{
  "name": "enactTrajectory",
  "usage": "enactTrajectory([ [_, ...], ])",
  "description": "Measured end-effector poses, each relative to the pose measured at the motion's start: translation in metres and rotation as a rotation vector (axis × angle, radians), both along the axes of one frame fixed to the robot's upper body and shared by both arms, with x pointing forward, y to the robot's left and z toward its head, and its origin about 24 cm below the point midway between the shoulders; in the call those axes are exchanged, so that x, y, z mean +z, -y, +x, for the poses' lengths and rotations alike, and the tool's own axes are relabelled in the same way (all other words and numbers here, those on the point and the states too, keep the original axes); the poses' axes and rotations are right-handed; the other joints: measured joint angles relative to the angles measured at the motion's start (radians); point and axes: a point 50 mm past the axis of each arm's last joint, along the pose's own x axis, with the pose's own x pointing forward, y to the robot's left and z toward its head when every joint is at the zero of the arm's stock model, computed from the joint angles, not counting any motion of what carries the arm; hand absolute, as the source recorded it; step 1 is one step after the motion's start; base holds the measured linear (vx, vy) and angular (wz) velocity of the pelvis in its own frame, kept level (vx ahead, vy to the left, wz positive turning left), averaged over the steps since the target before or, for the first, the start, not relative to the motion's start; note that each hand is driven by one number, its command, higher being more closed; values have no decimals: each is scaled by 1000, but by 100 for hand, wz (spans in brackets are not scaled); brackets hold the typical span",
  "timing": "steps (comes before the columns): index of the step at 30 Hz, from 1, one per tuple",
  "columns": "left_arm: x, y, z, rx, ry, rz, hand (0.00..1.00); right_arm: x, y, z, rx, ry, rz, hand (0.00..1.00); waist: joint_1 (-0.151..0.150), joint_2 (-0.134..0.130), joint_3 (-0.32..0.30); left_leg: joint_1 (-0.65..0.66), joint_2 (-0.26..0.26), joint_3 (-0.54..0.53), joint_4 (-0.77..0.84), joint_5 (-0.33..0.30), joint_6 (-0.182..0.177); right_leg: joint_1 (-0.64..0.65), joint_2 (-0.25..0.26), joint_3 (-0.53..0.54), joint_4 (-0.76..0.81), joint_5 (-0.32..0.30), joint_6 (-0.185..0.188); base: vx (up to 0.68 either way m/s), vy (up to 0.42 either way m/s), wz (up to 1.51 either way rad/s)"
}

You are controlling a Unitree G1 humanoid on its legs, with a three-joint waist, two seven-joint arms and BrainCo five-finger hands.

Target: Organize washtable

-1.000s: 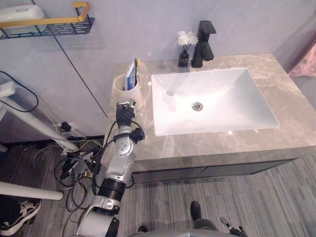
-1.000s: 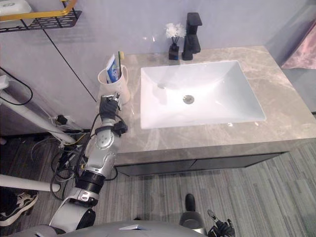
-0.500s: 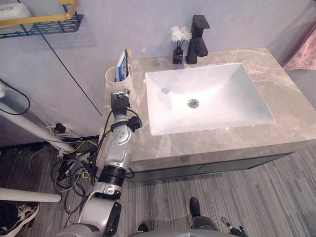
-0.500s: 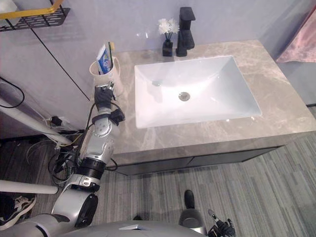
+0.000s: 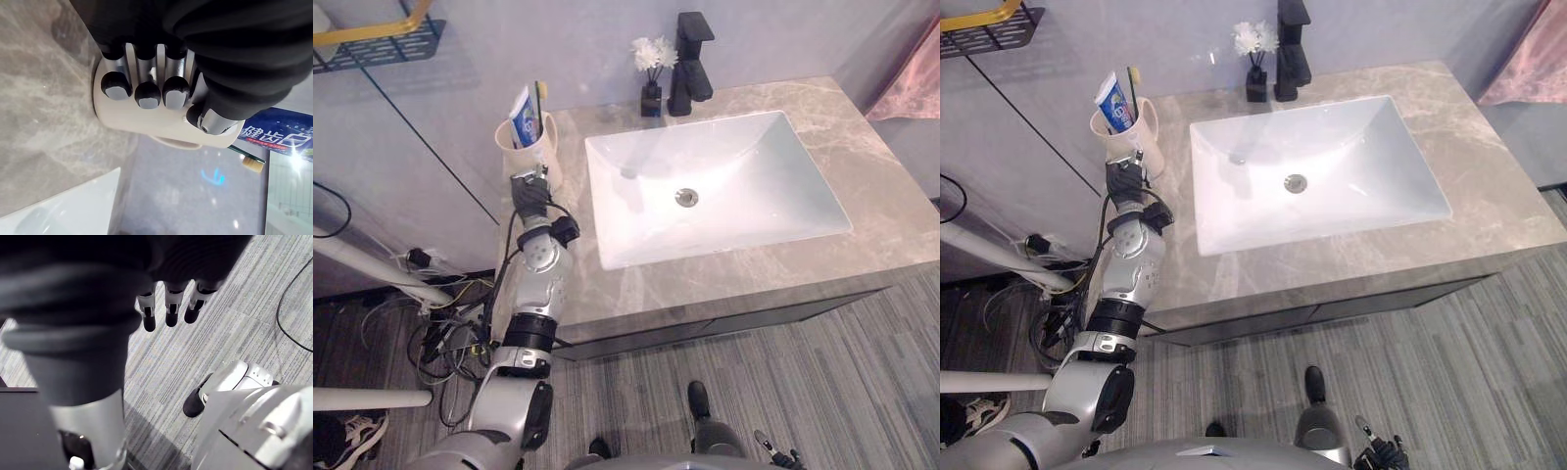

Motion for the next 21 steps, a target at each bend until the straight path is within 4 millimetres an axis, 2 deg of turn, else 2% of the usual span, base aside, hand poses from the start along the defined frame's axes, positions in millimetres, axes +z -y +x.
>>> enactTrajectory([
  [8, -10, -5, 6, 20, -61, -6, 100, 0, 0, 0, -2, 3, 2, 0, -4, 0, 0, 4, -1, 6, 4, 0, 0, 1, 1, 2, 0, 13, -2, -12, 2, -2],
  [16, -3, -10, 9, 24, -51, 10, 100, 0, 0, -1, 4, 7, 9, 0, -9, 0, 0, 6, -1, 15, 16, 0, 0, 2, 1, 8, 0, 19, -5, -20, -2, -3],
  [17, 0, -7, 9, 15, -37, 12, 100, 0, 0, -2, 5, 6, 9, 0, -8, 0, 0, 3, -1, 13, 18, 0, 0, 1, 0, 9, 5, 20, -5, -10, 6, 8],
  [21, 53, 24, -10, -103, 229, 95, 100, -2, -1, -13, 0, -19, 16, 0, 18, -1, 0, -15, -4, -4, 37, 0, 0, 2, -7, 2, 8, 24, -5, -14, 7, 9],
])
